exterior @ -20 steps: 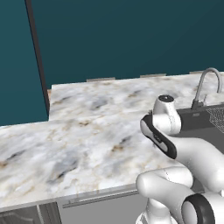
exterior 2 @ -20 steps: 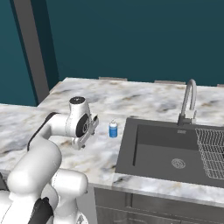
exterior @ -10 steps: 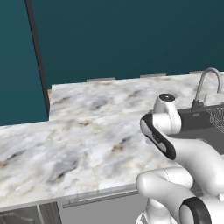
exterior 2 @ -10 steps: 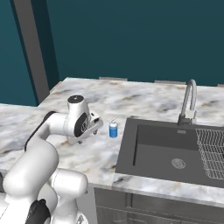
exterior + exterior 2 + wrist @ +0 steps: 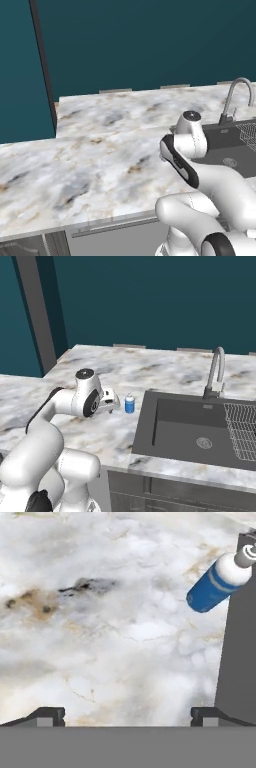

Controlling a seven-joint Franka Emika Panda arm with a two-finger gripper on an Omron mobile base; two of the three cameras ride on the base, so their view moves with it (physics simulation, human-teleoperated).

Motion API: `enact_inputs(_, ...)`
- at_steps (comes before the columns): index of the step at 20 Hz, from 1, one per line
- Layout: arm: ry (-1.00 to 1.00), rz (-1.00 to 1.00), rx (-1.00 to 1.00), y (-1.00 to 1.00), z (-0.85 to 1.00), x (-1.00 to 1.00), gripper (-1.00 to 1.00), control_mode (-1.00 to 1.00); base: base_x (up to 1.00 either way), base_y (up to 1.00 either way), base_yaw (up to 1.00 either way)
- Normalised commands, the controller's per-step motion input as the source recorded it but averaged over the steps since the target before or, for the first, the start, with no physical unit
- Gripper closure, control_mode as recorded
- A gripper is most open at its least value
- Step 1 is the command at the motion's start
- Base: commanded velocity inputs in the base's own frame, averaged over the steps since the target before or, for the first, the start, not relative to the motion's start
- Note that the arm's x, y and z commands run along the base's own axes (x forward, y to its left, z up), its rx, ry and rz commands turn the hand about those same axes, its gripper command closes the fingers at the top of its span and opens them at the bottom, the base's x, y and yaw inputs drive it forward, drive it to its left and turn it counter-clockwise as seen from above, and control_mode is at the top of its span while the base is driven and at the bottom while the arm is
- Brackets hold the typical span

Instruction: Locate and retrieve the soap dispenser and dish brush from the cabinet. Place them next to the sink.

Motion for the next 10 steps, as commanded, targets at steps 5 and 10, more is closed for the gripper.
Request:
enact_inputs(5, 0.00, -0.36, 0.07, 0.19, -0.16, 0.16, -1.00, -1.00, 0.00, 0.00, 0.00)
enact_inputs(10, 0.00, -0.05, 0.00, 0.06, -0.02, 0.00, -1.00, -1.00, 0.00, 0.00, 0.00)
